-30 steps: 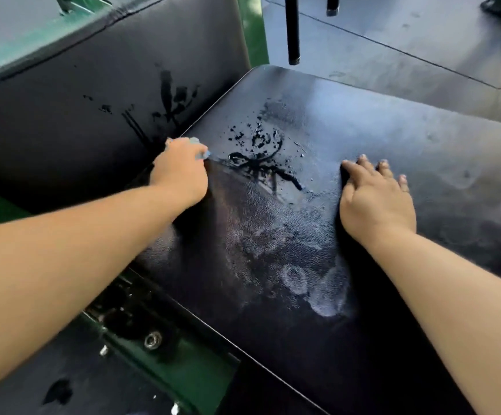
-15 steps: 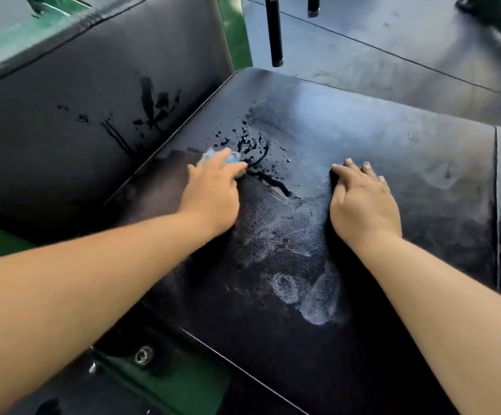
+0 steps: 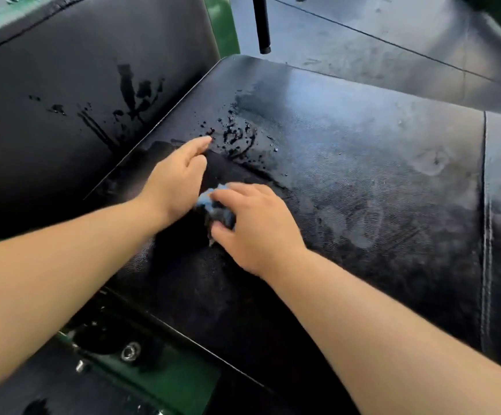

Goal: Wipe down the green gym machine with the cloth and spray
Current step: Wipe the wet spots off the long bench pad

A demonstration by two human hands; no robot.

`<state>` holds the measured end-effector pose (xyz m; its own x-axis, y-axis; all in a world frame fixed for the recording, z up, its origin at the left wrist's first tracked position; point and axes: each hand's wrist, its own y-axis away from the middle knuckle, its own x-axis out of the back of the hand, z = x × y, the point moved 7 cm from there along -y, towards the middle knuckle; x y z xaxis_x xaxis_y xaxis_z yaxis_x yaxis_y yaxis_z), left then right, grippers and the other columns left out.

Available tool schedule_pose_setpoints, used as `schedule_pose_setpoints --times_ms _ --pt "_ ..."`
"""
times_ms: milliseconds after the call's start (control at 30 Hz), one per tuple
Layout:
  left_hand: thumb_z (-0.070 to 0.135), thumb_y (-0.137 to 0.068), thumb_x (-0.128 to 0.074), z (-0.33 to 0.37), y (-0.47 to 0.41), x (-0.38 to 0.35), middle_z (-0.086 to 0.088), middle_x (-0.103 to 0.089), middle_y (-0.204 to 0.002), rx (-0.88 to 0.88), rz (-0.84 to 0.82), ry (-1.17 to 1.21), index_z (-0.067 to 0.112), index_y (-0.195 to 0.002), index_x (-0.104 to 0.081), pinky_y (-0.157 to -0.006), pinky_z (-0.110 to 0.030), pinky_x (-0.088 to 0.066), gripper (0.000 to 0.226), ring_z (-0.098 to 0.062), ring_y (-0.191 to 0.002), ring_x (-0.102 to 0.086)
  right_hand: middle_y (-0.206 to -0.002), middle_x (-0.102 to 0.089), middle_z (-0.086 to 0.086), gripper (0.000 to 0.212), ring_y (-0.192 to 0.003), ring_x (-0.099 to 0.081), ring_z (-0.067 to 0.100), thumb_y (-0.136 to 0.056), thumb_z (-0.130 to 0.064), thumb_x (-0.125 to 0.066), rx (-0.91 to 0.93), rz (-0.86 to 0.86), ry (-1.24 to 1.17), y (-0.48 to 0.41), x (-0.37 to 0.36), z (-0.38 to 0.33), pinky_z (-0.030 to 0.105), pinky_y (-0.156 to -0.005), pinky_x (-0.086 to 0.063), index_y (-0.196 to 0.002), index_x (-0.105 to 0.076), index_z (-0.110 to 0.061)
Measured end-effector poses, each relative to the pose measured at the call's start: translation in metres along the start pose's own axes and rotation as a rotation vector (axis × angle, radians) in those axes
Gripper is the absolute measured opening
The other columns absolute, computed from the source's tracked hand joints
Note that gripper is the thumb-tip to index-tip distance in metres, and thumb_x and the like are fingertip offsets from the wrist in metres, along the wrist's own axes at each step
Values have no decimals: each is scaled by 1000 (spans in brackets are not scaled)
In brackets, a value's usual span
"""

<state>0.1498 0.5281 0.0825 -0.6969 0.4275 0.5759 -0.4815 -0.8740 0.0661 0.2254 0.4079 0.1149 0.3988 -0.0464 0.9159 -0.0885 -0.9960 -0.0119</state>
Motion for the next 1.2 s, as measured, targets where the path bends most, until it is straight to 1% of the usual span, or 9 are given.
schedule_pose_setpoints --times_ms 133,300,534,634,734,834,934,1101,1201 --pt "18 -99 -42 8 6 -10 0 -48 -145 -105 -14 -241 19 -130 -59 -113 -23 -21 35 -13 -138 -36 -120 -68 3 33 -109 -62 27 -76 -20 -63 108 59 -2 37 29 46 35 -100 -43 -107 -73 -21" --pt "16 -98 -45 14 9 -11 -4 -46 -146 -148 -19 -305 14 -130 -58 -117 -30 -21 35 -17 -138 -35 -155 -35 8 43 -142 -30 33 -94 -12 -50 -504 194 97 40 68 123 43 -117 -21 -135 -56 -23" --pt "17 -98 -44 16 9 -9 -4 -44 -147 -146 -10 -342 14 -131 -56 -117 -32 -20 36 -19 -139 -34 -137 -57 10 51 -123 -55 37 -79 -16 -39 127 -14 193 122 28 25 53 -99 -43 -121 -65 -23" --pt "18 -97 -45 15 10 -12 -4 -44 -147 -162 -27 -365 15 -132 -55 -117 -33 -20 36 -19 -139 -34 -149 -44 8 51 -139 -34 43 -83 -10 -44 -188 58 345 111 74 100 68 -107 -26 -129 -60 -25" --pt "19 -95 -47 15 11 -15 -7 -46 -145 -177 -33 -384 13 -131 -55 -114 -33 -25 37 -21 -136 -38 -161 -21 2 54 -147 -17 32 -89 -12 -46 -557 118 265 98 69 94 50 -116 -17 -139 -46 -32" --pt "17 -95 -47 18 12 -13 -7 -45 -146 -172 -17 -387 11 -132 -55 -112 -30 -24 38 -22 -136 -37 -146 -47 8 52 -128 -48 34 -77 -17 -37 -107 105 162 103 7 -8 45 -101 -42 -121 -62 -29" --pt "17 -96 -46 17 14 -13 -4 -40 -150 -178 -60 -411 14 -137 -51 -114 -29 -21 41 -19 -140 -33 -144 -51 5 56 -130 -49 33 -77 -20 -38 118 -39 195 114 7 -9 52 -103 -39 -129 -60 -27" --pt "24 -97 -46 2 17 -2 3 -37 -152 -212 -113 -492 24 -138 -49 -115 -35 -22 42 -19 -140 -32 -162 -15 2 58 -149 -9 30 -94 -12 -45 -639 118 290 101 93 148 50 -120 -6 -149 -36 -30" --pt "23 -98 -42 -2 21 -6 4 -33 -154 -235 -119 -482 23 -142 -44 -118 -35 -18 44 -16 -143 -26 -162 -13 7 56 -147 -18 31 -94 -11 -43 -600 165 202 112 64 105 40 -120 -15 -149 -36 -22"
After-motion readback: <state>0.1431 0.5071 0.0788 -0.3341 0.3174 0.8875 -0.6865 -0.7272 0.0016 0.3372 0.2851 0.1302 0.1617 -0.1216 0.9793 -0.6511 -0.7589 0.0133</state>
